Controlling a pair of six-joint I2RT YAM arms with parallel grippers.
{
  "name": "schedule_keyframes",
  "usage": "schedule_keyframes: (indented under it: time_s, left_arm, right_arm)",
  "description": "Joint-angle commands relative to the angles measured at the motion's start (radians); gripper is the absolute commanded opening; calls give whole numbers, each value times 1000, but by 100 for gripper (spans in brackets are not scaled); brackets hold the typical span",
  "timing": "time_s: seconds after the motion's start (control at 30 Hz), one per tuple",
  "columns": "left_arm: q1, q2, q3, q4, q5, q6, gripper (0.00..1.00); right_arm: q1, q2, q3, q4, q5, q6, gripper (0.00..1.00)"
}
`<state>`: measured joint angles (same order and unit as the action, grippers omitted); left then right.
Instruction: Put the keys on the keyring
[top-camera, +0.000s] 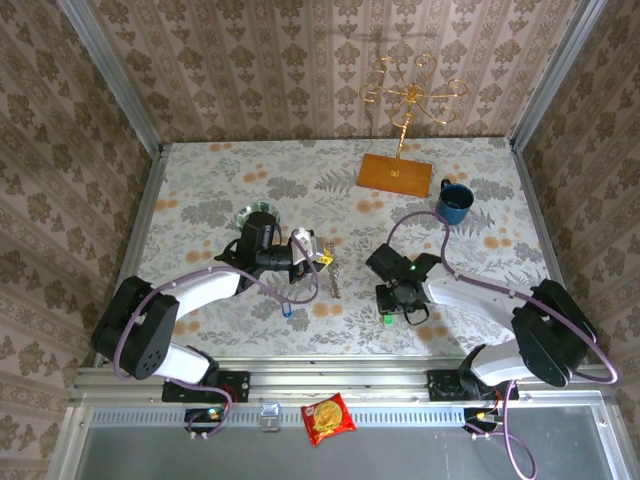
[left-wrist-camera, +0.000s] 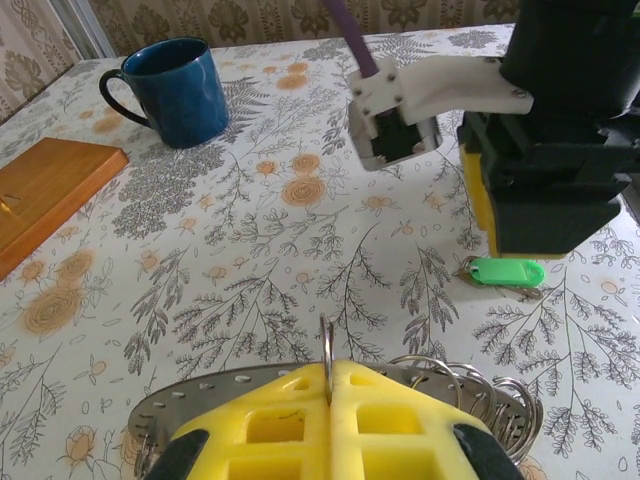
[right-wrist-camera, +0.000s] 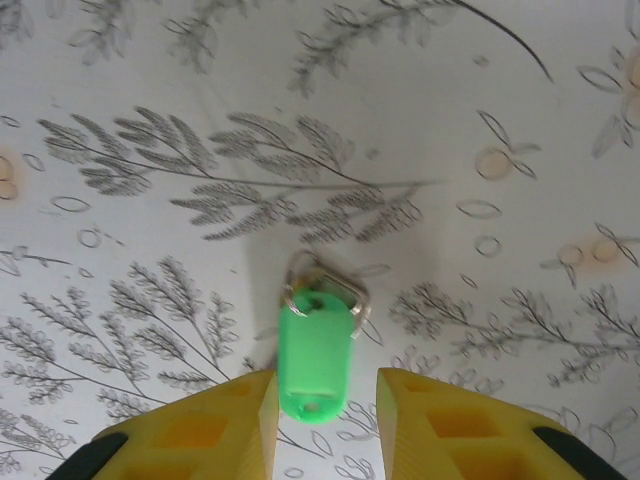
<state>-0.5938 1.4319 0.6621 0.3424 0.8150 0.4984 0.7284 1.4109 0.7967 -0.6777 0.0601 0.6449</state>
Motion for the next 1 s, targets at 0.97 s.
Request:
schedule_keyframes:
  time_s: [0.97]
  left_arm:
    - [-14,-25,31,-33,5,30,0]
  right_arm:
    - [7,185,100,7,84,-82,12]
